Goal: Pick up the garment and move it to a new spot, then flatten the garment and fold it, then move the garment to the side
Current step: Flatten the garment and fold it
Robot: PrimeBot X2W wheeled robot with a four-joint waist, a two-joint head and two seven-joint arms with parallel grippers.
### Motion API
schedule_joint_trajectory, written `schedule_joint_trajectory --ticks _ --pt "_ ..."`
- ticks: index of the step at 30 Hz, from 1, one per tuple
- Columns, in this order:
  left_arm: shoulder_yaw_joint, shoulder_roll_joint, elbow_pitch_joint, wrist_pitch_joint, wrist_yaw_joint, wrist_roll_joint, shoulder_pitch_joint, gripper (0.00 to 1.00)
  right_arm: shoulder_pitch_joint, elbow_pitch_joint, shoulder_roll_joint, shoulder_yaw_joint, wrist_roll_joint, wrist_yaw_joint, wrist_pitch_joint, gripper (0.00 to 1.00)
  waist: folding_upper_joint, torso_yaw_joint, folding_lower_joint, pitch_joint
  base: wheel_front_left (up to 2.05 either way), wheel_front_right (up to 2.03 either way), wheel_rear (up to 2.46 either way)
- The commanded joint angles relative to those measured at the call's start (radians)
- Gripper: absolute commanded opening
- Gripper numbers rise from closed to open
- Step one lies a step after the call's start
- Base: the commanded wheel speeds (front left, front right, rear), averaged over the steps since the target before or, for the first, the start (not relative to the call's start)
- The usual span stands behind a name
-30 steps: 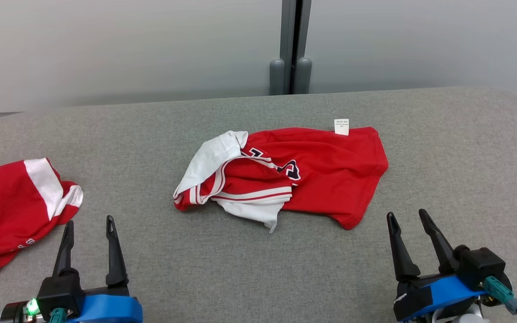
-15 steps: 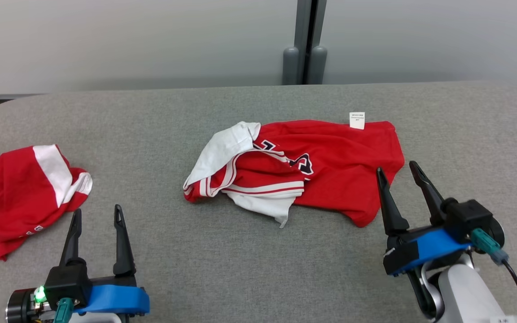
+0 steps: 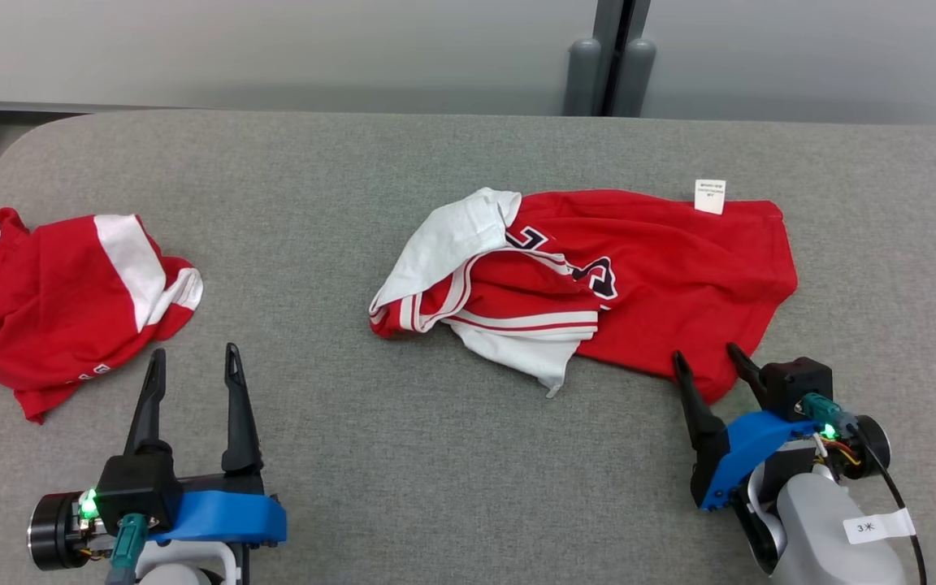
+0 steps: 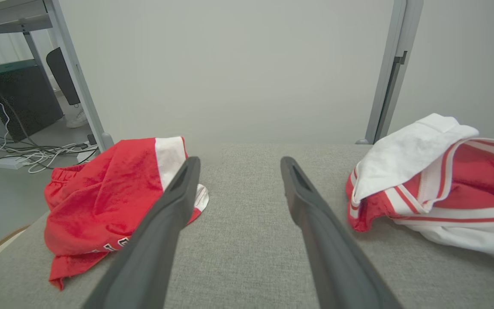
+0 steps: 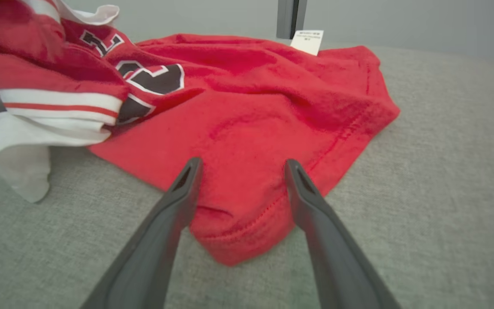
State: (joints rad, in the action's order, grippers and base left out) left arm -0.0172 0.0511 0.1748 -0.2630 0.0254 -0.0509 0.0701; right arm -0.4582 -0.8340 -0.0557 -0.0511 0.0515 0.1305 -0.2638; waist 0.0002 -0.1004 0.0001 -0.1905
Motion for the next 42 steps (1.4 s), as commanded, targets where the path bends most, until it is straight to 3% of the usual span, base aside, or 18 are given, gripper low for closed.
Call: schedule_joint_trajectory --ticks 1,12,14,19,31,32,36,42 --pt "-0.004 -0.001 0.003 -0.003 0.0 -0.002 0.016 1.0 -0.03 -0.049 -0.009 0.01 -0.007 0.0 0.0 1.0 -0.0002 -0.012 -0.0001 -0.011 0.0 0.0 0.0" --pt "-0.022 -0.001 0.013 -0.003 0.009 -0.007 0.018 1.0 -0.074 -0.29 0.001 0.031 -0.026 0.0 0.007 1.0 -0.0002 -0.037 -0.0001 -0.005 0.0 0.0 0.0" --pt "-0.023 -0.001 0.015 -0.003 0.011 -0.01 0.009 1.0 -0.071 -0.324 0.003 0.017 -0.015 0.0 0.008 0.0 -0.0002 -0.036 -0.0001 0.003 0.0 0.0 0.0" --pt "-0.018 -0.001 0.018 -0.003 0.01 -0.011 -0.009 1.0 -0.055 -0.212 0.004 -0.006 0.023 0.0 0.0 0.0 -0.0002 -0.011 -0.0001 0.025 0.0 0.0 0.0" --pt "-0.016 -0.001 0.029 -0.003 -0.002 -0.014 -0.041 1.0 0.157 0.227 -0.052 -0.027 0.075 0.0 -0.001 0.0 -0.0002 0.081 -0.0001 0.092 0.0 0.0 0.0" --pt "-0.017 -0.001 0.028 -0.003 -0.001 -0.017 -0.044 1.0 0.215 0.307 -0.059 -0.018 0.074 0.0 -0.001 0.0 -0.0002 0.096 -0.0001 0.099 0.0 0.0 0.0" --pt "-0.018 -0.001 0.028 -0.003 -0.002 -0.018 -0.05 1.0 0.326 0.416 -0.072 0.012 0.067 0.0 0.0 0.0 -0.0002 0.121 -0.0001 0.105 0.0 0.0 0.0" --pt "-0.019 -0.001 0.027 -0.003 -0.002 -0.017 -0.046 1.0 0.449 0.488 -0.087 0.115 0.048 0.0 0.037 0.0 -0.0002 0.142 -0.0001 0.101 0.0 0.0 0.0"
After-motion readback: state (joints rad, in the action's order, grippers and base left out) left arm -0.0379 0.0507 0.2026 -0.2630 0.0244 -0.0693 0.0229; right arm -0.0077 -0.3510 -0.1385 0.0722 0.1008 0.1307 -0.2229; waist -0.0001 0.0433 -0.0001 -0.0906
